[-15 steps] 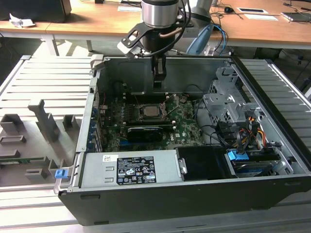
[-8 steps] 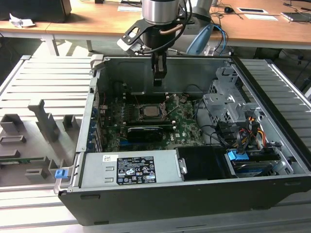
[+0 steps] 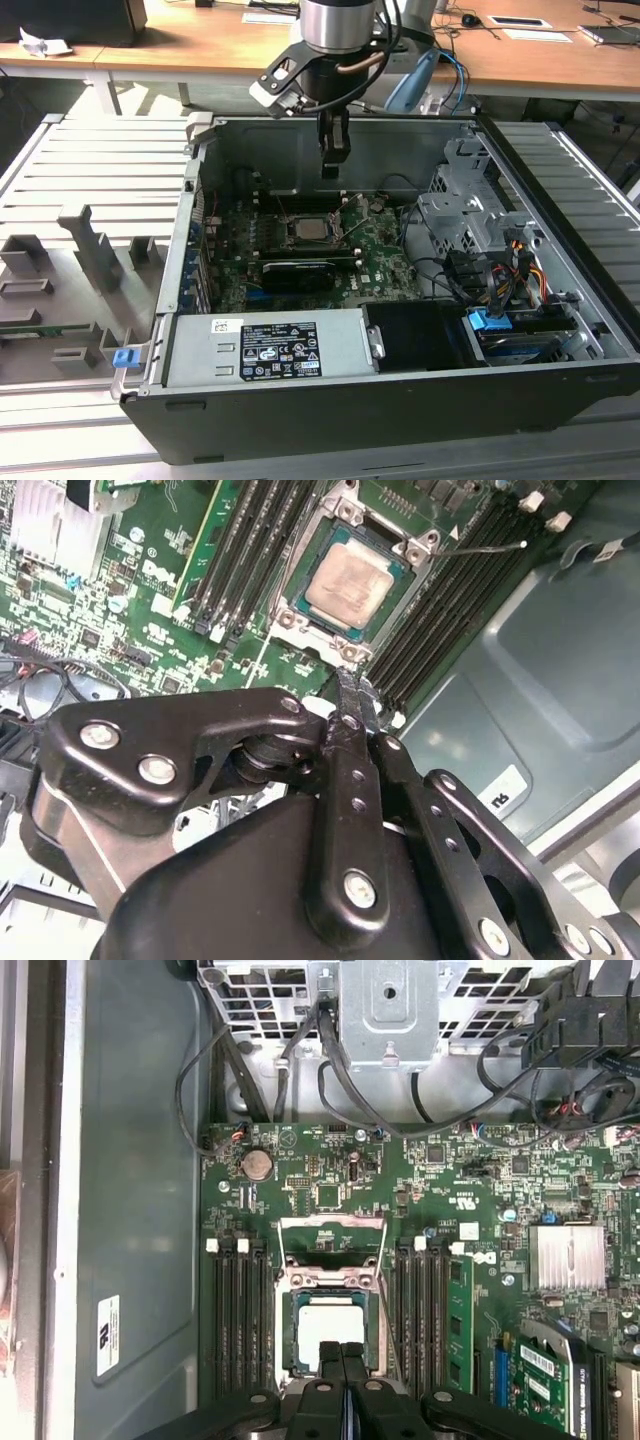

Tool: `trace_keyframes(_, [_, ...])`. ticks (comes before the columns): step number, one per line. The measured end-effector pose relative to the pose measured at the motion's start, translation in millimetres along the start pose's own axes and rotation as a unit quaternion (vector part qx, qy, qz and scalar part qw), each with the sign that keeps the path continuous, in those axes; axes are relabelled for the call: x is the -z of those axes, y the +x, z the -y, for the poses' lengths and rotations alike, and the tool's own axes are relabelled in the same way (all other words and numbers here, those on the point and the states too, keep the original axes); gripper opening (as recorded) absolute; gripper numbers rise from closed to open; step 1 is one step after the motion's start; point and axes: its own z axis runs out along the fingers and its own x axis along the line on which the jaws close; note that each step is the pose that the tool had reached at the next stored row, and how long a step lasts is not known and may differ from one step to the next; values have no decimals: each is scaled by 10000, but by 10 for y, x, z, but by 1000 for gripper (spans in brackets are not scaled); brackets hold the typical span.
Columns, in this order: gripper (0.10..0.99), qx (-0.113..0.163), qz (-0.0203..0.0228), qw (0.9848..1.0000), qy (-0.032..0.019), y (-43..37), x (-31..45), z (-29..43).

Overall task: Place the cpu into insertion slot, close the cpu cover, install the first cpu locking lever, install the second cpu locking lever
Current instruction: 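Close the cpu cover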

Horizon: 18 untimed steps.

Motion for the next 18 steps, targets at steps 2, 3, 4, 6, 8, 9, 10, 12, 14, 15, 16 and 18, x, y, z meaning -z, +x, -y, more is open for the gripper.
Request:
trace_keyframes(2, [106,0,-1,10000,0,0,-6,-10])
trace_keyframes(3, [106,0,0,10000,0,0,-9,-14])
trace_keyframes(4, [106,0,0,10000,0,0,-11,-18])
trace_keyframes(6, [106,0,0,10000,0,0,-17,-28])
trace_keyframes(8, [106,0,0,10000,0,-1,-21,-35])
trace_keyframes(9, [106,0,0,10000,0,-1,-22,-39])
trace_keyframes(10, [106,0,0,10000,0,-1,-25,-46])
trace_keyframes(12, [106,0,-1,10000,0,-1,-29,-58])
trace_keyframes(14, [106,0,-1,10000,0,-1,-32,-74])
trace_keyframes(15, [106,0,-1,10000,0,-1,-34,-81])
trace_keyframes(16, [106,0,-1,10000,0,-1,-35,-89])
trace_keyframes(18, [106,0,-1,10000,0,-1,-38,-107])
